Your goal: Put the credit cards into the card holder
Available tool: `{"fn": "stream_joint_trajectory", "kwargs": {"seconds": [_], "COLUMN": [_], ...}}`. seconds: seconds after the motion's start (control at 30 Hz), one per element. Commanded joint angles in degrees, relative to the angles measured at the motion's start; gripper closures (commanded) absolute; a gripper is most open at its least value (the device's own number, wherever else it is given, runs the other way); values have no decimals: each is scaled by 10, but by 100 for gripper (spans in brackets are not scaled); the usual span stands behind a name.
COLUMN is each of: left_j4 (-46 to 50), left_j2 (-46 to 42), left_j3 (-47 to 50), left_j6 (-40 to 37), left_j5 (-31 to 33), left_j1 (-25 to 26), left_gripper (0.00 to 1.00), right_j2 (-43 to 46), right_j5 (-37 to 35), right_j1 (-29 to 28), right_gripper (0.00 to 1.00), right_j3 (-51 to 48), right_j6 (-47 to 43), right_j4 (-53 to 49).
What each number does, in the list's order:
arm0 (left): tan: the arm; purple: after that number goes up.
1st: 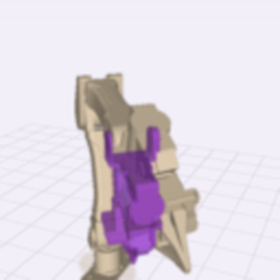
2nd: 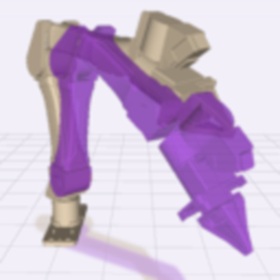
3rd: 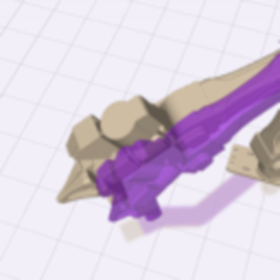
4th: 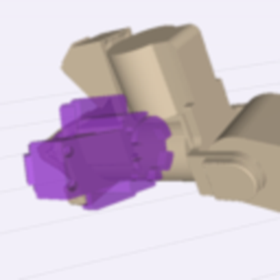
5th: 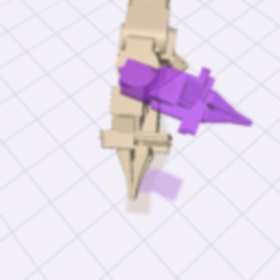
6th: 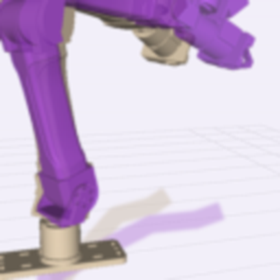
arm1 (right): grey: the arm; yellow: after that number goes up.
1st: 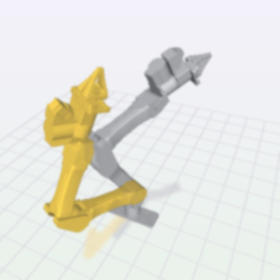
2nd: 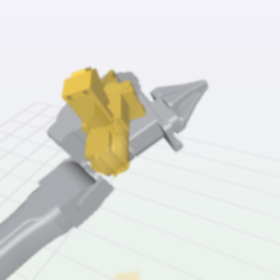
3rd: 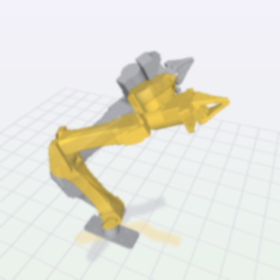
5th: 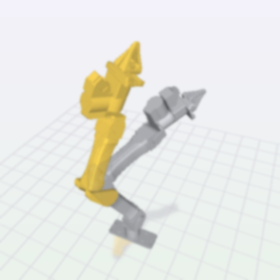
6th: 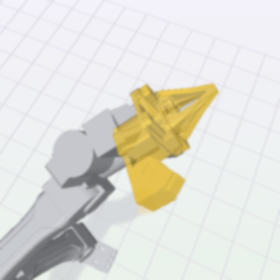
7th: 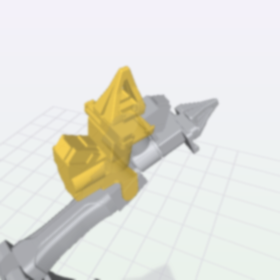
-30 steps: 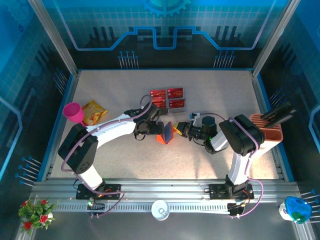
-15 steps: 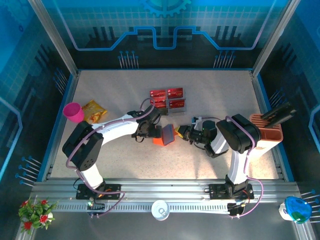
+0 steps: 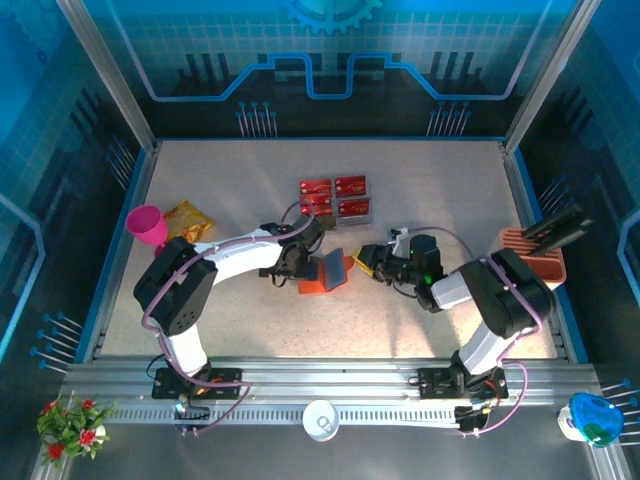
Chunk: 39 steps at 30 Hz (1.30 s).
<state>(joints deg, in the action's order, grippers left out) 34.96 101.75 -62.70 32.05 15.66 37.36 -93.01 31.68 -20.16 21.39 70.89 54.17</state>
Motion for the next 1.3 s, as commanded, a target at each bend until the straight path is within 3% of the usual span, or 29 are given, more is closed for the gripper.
{"fn": "stream_joint_trajectory", "kwargs": {"seconds": [0.0,0.2,0.37,0.63,0.8,1.03,1.27], "left_j4": [24,26,22,12,6,-7,2], "left_j2": [-1,-6,-10,-10,-7,4,16], "left_j3": [-20,-24,-28,-43,-47,-32,-4], "left_j6": [-20,-27,-34,-36,-30,-22,11], "left_j5": [18,21,19,17,11,10,11], "left_j1": [3,4,3,3,3,3,3], "left_gripper": [1,1,1,1,1,1,1], "right_j2": [70,175,171,45,-35,-75,-75], "right_j5": [-14,-41,-29,-12,-9,-37,-31], "right_j1": [20,23,-11,-87,-96,-80,-63], "right_gripper": [60,60,75,89,93,100,100], "right_j3": [18,78,160,283,323,293,240], "right_j6": [-87,-194,-271,-321,-329,-362,-374], "right_j4": [-191,-431,-543,-575,-565,-569,-557]}}
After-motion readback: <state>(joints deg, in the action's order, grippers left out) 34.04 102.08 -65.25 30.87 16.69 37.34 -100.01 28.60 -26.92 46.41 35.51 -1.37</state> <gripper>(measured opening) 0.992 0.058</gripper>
